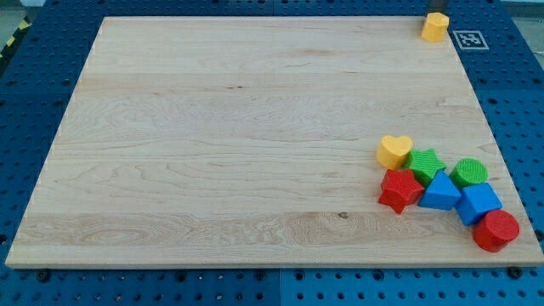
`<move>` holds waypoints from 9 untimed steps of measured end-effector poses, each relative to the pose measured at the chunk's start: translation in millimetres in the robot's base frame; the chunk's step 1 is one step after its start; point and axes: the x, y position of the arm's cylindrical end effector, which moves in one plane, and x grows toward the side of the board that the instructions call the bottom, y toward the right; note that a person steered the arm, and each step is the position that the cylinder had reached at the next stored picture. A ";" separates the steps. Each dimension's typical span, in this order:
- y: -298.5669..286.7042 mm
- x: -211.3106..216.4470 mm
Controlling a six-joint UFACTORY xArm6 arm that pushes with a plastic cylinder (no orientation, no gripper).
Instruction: Move yellow hexagon closer to green star
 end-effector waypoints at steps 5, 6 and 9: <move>-3.1 48.2; -16.1 56.3; -64.0 124.1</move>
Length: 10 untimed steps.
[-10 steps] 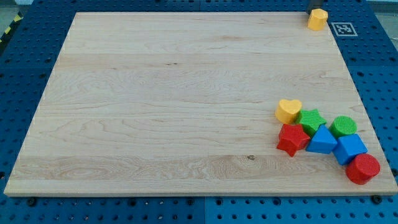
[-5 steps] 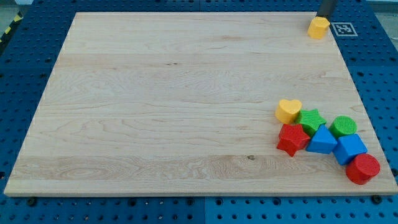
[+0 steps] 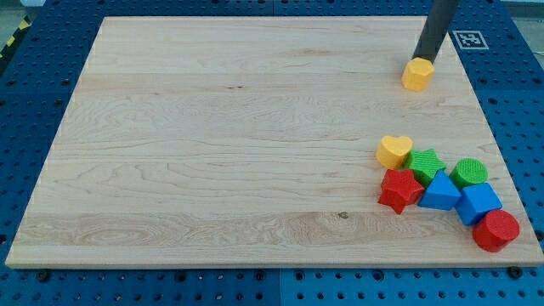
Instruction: Move yellow hexagon closer to green star
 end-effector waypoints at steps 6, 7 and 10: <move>9.8 74.5; 8.5 86.9; -8.7 153.4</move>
